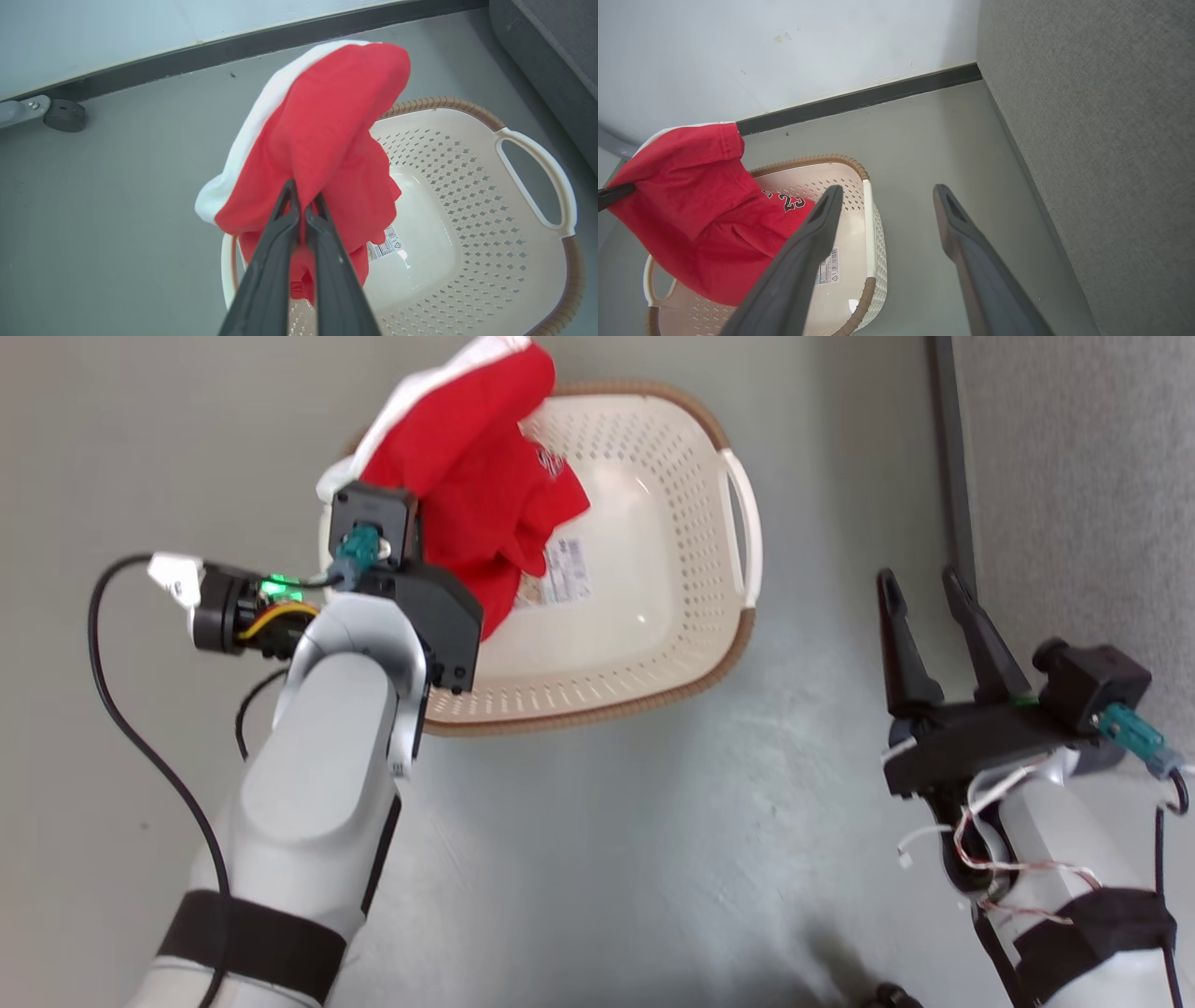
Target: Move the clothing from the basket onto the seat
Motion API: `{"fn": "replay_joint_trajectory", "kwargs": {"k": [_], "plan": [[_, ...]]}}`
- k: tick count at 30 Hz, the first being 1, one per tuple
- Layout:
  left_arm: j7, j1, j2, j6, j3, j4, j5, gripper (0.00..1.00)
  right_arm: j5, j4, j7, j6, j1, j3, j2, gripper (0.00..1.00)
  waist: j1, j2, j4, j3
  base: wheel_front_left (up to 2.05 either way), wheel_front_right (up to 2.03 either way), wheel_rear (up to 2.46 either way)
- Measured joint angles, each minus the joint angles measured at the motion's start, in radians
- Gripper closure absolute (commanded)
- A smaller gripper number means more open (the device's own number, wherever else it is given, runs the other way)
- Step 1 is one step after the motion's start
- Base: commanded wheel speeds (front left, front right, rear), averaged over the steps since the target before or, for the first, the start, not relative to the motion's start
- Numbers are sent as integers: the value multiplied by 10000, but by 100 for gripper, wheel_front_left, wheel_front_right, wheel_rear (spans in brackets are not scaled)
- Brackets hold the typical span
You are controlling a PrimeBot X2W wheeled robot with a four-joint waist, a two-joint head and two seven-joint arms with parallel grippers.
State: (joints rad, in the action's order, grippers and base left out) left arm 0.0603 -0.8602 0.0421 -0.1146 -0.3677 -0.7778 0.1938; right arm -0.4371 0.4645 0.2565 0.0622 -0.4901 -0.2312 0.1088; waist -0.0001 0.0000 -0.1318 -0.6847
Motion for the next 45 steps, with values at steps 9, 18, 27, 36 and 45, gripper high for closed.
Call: {"fn": "replay_joint_trajectory", "kwargs": {"k": [9,18,27,36,45], "plan": [[-825,843,-65,6,63,-199,612,100,174,153,0,86,998,500,138,0,-1,0,579,1382,0,0,0],[-1607,1862,-104,10,50,-240,1411,100,477,230,0,176,1965,961,311,0,-1,-1,1088,2736,0,0,0],[-2080,2575,-102,8,-203,-242,2048,100,669,270,0,272,2757,1129,320,0,-1,0,1551,3920,0,0,0],[-2495,3391,-102,4,-44,-357,2203,100,715,222,0,362,3784,1229,215,0,-1,0,1996,5226,0,0,0],[-2746,4047,-92,2,38,-96,2268,100,784,-10,-2,437,4260,1321,48,0,0,-1,2428,6163,0,0,0]]}}
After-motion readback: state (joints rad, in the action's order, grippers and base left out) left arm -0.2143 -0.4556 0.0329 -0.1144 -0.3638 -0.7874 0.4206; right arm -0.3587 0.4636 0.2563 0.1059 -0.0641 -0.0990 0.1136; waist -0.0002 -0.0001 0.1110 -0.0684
